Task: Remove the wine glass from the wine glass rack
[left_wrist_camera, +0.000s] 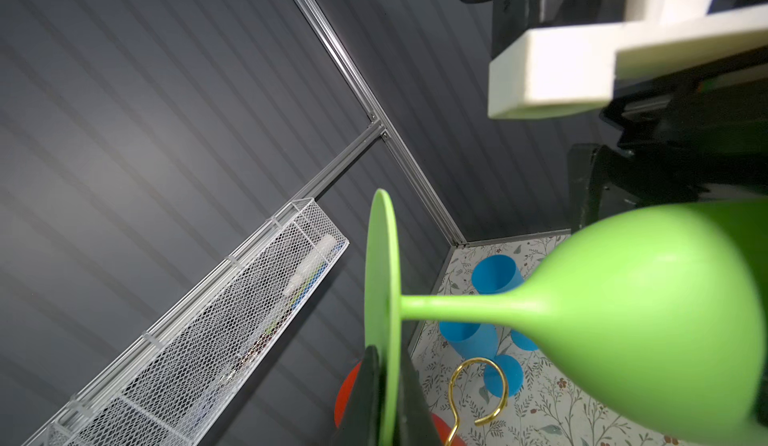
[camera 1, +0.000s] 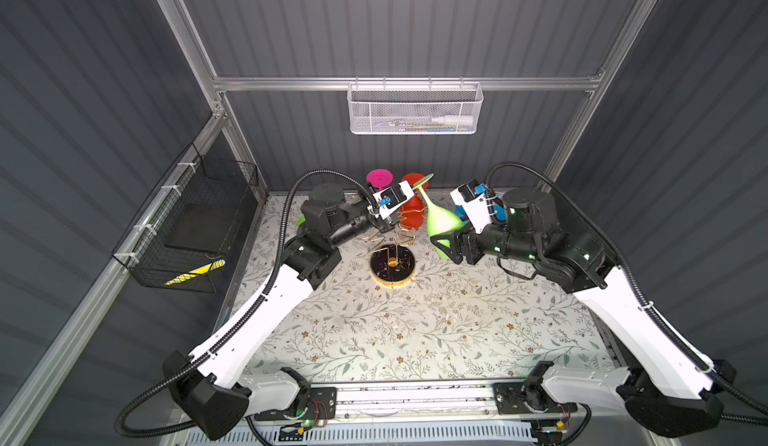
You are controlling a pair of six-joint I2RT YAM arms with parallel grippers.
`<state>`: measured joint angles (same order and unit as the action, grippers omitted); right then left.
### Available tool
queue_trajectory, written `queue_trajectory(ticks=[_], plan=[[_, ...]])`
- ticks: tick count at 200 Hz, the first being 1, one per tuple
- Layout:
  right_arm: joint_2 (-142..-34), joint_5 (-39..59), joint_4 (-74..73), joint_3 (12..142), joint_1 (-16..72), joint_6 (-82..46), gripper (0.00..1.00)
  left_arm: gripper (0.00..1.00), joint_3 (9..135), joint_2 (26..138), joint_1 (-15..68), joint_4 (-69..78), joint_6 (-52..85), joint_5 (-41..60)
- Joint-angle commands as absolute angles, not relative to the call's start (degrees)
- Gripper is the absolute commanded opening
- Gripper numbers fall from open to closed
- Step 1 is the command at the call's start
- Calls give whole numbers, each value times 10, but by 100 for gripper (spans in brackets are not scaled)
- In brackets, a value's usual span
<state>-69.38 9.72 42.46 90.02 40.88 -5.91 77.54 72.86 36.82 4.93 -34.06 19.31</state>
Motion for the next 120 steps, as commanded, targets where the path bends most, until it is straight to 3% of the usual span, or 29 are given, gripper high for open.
queue_trajectory(ticks=[1, 35, 76, 120], plan=[[-689, 104, 400, 881, 409, -66, 80, 0, 770, 705, 373, 83, -285, 170], [-646, 128, 342, 849, 399, -86, 99, 0, 751, 688, 373, 62, -178, 93], [-553, 218, 248, 778, 342, -147, 99, 0, 667, 643, 372, 86, -2, 5], [-501, 240, 258, 744, 288, -180, 95, 0, 622, 616, 373, 123, 50, 13]])
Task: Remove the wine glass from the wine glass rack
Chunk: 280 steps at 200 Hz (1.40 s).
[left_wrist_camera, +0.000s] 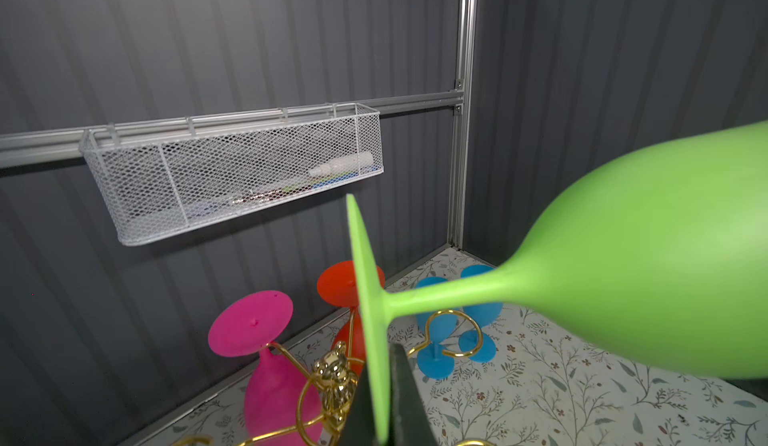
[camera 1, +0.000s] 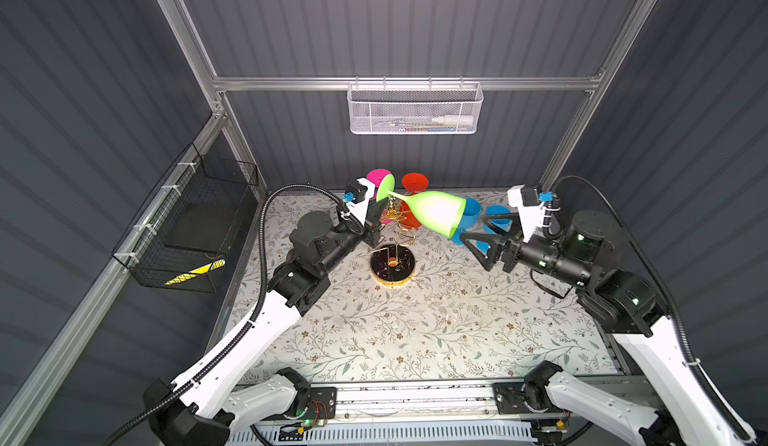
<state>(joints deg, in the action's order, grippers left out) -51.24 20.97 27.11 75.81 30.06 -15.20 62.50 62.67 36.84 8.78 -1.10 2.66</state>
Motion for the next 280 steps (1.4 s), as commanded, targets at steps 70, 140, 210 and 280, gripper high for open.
queue_trajectory(ticks=[70, 140, 210, 280], plan=[[-538, 228, 228, 745, 286, -202, 73, 0, 629, 616, 373, 122, 44, 32], [-591, 231, 205, 782, 273, -199, 65, 0, 624, 603, 373, 116, 40, 41], [-620, 274, 175, 795, 268, -217, 48, 0, 623, 607, 373, 109, 43, 55], [-627, 298, 169, 793, 268, -237, 20, 0, 627, 618, 373, 111, 44, 56]])
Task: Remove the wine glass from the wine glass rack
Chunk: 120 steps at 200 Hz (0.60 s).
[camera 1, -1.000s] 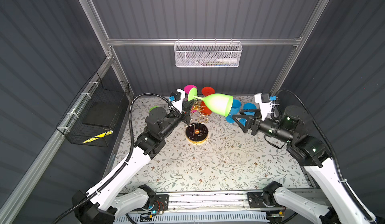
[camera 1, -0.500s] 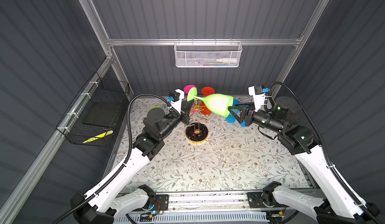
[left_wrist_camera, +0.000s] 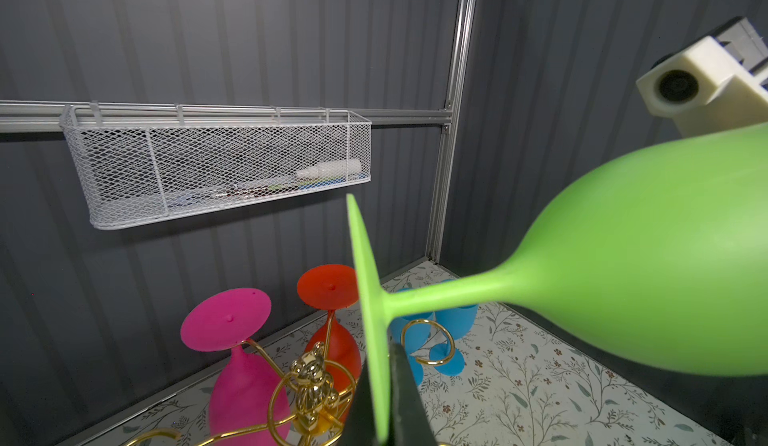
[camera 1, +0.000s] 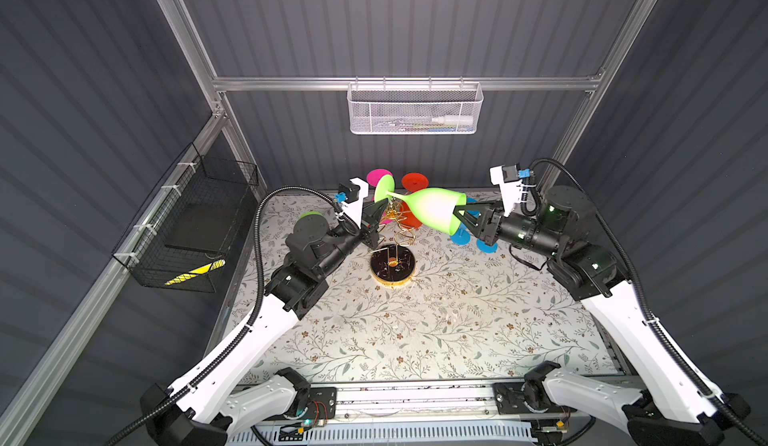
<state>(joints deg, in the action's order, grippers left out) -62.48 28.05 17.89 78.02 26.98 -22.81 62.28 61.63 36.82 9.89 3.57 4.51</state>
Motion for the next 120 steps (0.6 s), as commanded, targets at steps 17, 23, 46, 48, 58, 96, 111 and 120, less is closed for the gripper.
queue_trajectory(ticks=[17, 23, 46, 48, 58, 96, 111, 120], plan=[[-627, 301, 169, 792, 268, -241, 15, 0, 627, 619, 372, 112, 45, 56], [-627, 302, 168, 791, 268, -243, 13, 0, 627, 619, 373, 112, 45, 56], [-624, 305, 162, 784, 268, -249, 7, 0, 627, 621, 373, 112, 44, 54], [-623, 305, 161, 783, 268, -250, 6, 0, 627, 621, 373, 112, 44, 54], [-620, 305, 158, 779, 268, -252, 2, 0, 627, 621, 373, 112, 44, 54], [-606, 267, 174, 780, 267, -245, 0, 2, 626, 620, 373, 112, 44, 46], [-598, 253, 179, 783, 263, -242, 0, 9, 627, 620, 372, 113, 45, 44], [-592, 250, 182, 784, 258, -242, 0, 20, 626, 619, 373, 113, 44, 40]])
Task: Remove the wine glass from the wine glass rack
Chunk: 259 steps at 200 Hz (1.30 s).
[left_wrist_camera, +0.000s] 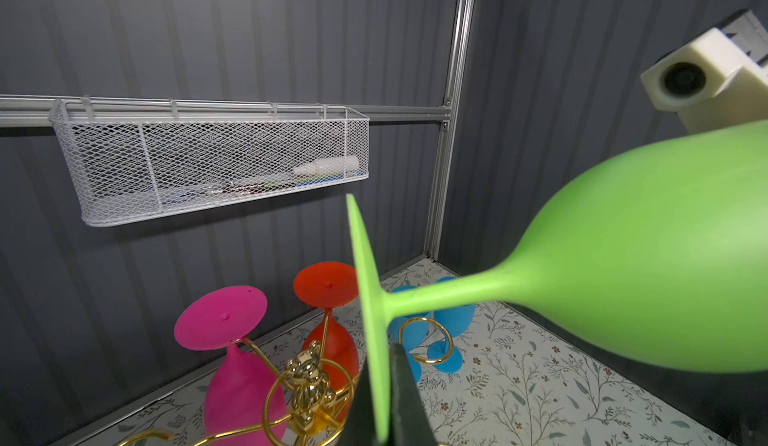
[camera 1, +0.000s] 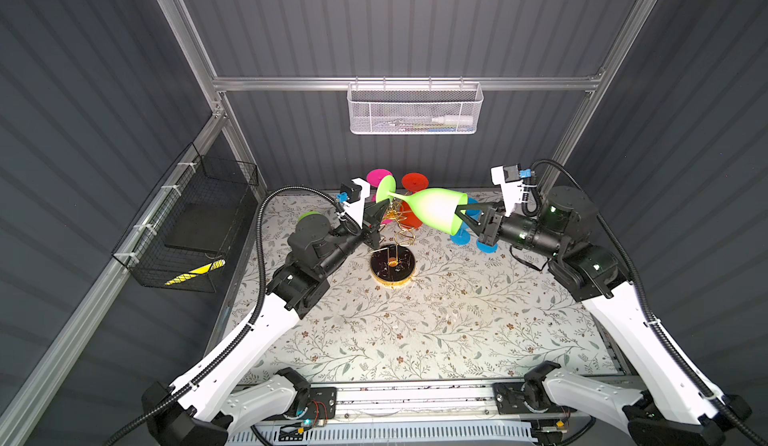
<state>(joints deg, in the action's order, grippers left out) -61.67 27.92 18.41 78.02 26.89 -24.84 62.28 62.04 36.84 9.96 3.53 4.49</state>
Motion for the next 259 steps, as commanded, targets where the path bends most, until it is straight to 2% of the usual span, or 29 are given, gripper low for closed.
queue_trajectory(ticks=[1, 12, 36, 60, 79, 114, 161, 198, 259], plan=[[-592, 250, 183, 784, 257, -241, 0, 22, 627, 619, 373, 113, 44, 39], [-585, 245, 188, 787, 252, -239, 0, 37, 626, 618, 372, 113, 44, 29], [-566, 219, 220, 794, 239, -219, 0, 60, 619, 607, 372, 113, 44, -12], [-544, 138, 321, 815, 230, -170, 0, 76, 605, 581, 372, 111, 40, -90], [-527, 85, 401, 828, 224, -135, 0, 85, 594, 554, 372, 106, 28, -176], [-494, 3, 523, 814, 214, -85, 0, 91, 580, 516, 371, 99, -11, -254], [-510, -32, 671, 780, 208, -84, 0, 97, 571, 472, 371, 97, -54, -371], [-553, -153, 748, 796, 204, -76, 0, 99, 545, 431, 371, 106, -62, -406], [-631, -201, 756, 795, 139, -73, 0, 99, 502, 391, 371, 110, -73, -413]])
